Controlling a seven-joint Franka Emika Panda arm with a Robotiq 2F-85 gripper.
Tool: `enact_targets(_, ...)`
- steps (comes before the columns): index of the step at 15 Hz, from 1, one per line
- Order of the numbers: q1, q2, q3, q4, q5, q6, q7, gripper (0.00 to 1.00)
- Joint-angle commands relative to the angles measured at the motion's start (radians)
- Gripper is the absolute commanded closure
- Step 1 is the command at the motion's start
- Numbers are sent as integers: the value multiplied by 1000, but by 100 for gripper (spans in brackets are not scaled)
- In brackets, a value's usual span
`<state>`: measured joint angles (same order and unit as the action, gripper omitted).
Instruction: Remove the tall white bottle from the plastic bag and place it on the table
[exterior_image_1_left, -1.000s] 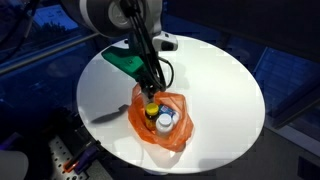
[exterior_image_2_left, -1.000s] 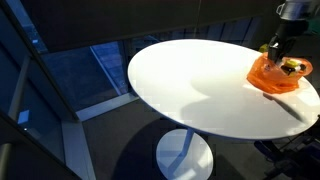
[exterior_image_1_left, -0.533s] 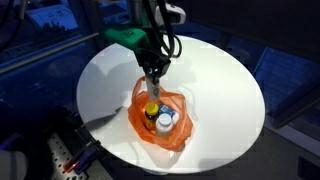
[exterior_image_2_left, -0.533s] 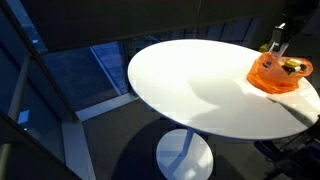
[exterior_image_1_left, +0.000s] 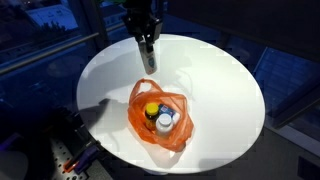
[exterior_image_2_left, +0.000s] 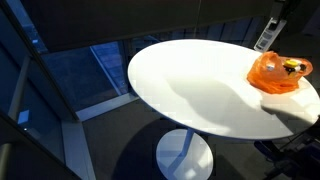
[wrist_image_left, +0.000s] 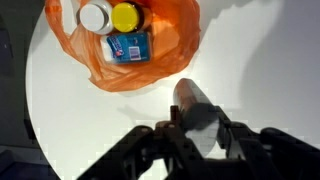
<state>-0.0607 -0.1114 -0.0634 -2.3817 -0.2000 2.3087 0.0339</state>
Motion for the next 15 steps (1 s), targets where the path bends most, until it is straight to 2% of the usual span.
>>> enact_targets(1,37,-22,40,25,50,-30,-5,89)
enact_targets(7,90,40,89,27,112,-21,-3,89)
enact_targets(11,92,120,97,19,87,-8,25,89)
enact_targets(15,93,202,93,25,110,-3,11,89)
